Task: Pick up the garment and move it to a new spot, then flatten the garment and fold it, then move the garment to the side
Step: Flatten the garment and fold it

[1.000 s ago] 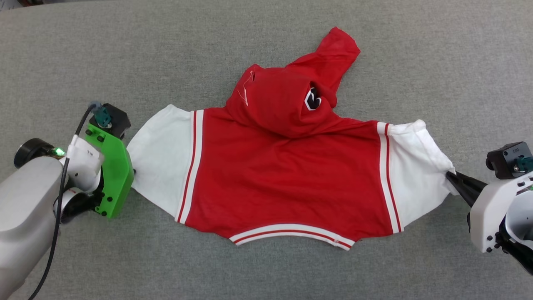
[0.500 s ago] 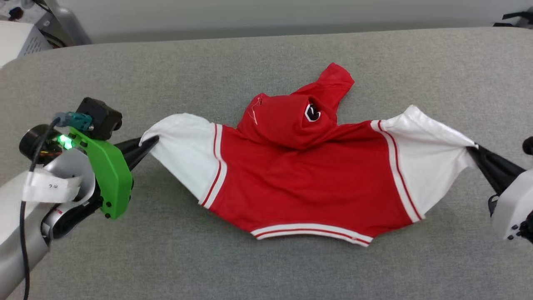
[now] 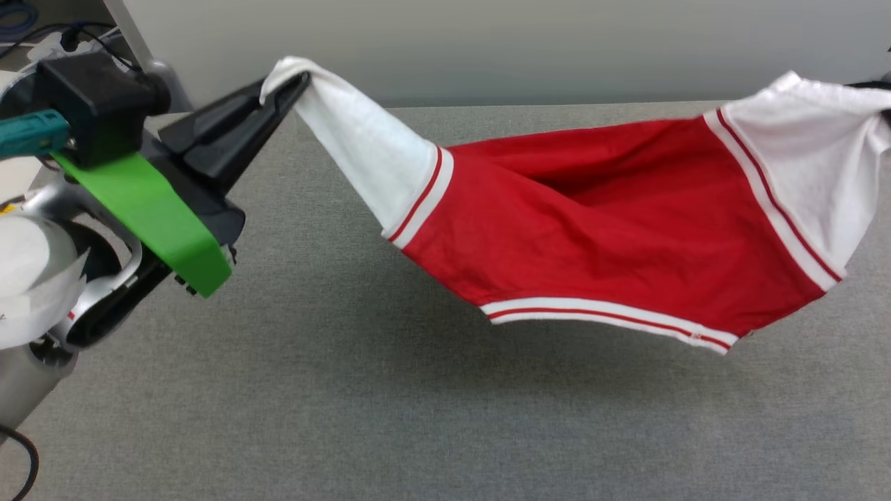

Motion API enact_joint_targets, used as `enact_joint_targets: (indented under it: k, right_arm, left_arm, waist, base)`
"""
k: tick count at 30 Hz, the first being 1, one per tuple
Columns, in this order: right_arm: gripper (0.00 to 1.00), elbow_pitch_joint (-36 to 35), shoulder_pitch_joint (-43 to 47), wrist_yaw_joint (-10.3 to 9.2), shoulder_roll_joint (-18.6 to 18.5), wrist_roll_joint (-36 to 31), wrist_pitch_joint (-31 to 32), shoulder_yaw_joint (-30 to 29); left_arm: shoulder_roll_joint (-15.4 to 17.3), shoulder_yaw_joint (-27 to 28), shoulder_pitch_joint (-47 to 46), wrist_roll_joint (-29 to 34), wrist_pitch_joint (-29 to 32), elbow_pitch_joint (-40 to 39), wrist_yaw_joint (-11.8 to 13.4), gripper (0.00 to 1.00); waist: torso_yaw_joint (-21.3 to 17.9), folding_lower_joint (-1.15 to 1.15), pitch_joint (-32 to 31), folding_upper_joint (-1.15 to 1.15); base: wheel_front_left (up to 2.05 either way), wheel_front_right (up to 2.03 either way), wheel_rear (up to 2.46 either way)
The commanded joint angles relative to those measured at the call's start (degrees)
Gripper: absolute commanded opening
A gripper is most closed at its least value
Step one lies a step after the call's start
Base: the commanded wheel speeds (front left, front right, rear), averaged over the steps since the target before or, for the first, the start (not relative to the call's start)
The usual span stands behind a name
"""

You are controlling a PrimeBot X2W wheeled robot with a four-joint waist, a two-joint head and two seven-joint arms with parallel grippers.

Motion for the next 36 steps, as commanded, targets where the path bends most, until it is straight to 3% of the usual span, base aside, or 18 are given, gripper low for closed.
enact_joint_targets:
  k: [1, 11, 21, 29, 36]
  right_arm:
    - [0.0, -0.44, -2.31, -0.04, -0.54, 0.49, 0.51, -0.48]
    - [0.0, 3.75, -17.62, -0.04, -3.01, 0.04, 1.69, 1.91]
    - [0.0, 13.39, -37.87, -0.04, -3.14, -1.53, 2.35, 9.68]
    - [0.0, 24.82, -58.82, -0.04, -0.7, -5.03, 0.93, 14.03]
    - [0.0, 34.31, -73.53, -0.04, 1.92, -8.6, -3.21, 16.3]
  left_arm:
    - [-1.02, 0.67, -2.17, 1.2, -0.79, 0.02, 0.14, 0.0]
    - [-6.9, 2.47, -14.34, 4.67, -1.36, 5.98, -1.88, 0.0]
    - [-13.22, 4.79, -29.69, 9.15, -2.76, 16.62, -2.5, 0.0]
    - [-18.28, 5.75, -45.07, 14.11, -5.46, 29.07, -3.22, 0.0]
    - [-20.52, 7.17, -54.36, 14.53, -10.15, 38.08, -4.02, 0.0]
  waist:
    - [0.23, 0.0, -0.12, 0.0]
    - [0.53, 0.0, 3.62, 0.0]
    - [0.41, 0.0, 13.63, 0.0]
    - [0.04, 0.0, 21.71, 0.0]
    - [-0.07, 0.0, 24.87, 0.0]
  base:
    - [0.0, 0.0, 0.0]
    - [0.0, 0.0, 0.0]
    - [0.0, 0.0, 0.0]
    - [0.0, 0.0, 0.0]
    - [0.0, 0.0, 0.0]
